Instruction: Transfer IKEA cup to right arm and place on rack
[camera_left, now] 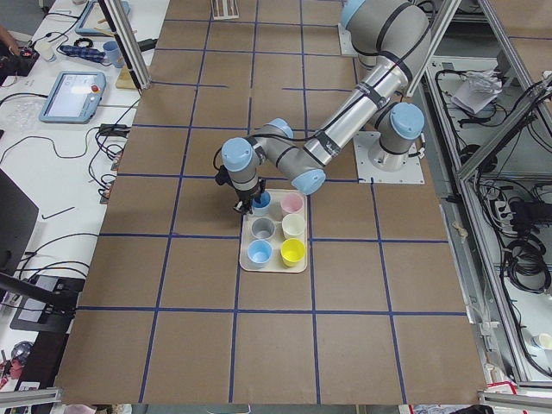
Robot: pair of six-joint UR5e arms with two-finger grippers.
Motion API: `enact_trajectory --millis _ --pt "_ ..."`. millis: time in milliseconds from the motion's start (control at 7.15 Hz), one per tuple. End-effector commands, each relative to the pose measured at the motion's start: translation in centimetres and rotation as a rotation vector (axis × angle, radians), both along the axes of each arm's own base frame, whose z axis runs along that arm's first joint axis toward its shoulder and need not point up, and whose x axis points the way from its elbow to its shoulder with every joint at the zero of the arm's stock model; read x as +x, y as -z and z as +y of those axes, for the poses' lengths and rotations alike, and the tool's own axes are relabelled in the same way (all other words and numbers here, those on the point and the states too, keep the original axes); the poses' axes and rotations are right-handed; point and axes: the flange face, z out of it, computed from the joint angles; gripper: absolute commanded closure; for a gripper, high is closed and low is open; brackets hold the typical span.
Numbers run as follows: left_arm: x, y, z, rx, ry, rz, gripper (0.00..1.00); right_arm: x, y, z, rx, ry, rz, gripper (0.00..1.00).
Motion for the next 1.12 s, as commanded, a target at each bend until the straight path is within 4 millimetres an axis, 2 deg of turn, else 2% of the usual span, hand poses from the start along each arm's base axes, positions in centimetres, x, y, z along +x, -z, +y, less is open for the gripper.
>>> enact_trajectory --millis 0,280,420,699,839,979 --pt "-0.3 -0.5 -0.1 0.002 0.008 0.004 1.0 0.0 0.0 0.0 0.0 -0.001 -0.001 0.0" --pt "-1.1 -3.2 -0.9 -0.036 0.01 -0.014 1.0 0.0 0.0 0.0 0.001 0.001 0.002 0.0" --pt "-2.1 -5.7 -2.1 -0.063 0.024 -0.032 1.0 0.0 0.0 0.0 0.001 0.001 0.001 0.0" --pt "-7.6 -14.0 -4.5 -0.051 -0.079 -0.002 1.0 0.0 0.0 0.0 0.001 0.001 0.001 0.0" --pt "-11.2 -16.5 -5.1 -0.043 -0.134 0.056 1.0 0.0 0.0 0.0 0.0 0.0 0.001 0.0" --pt "-15.2 -17.8 -5.4 -0.047 -0.186 0.099 1.0 0.0 0.0 0.0 0.0 0.0 0.001 0.0"
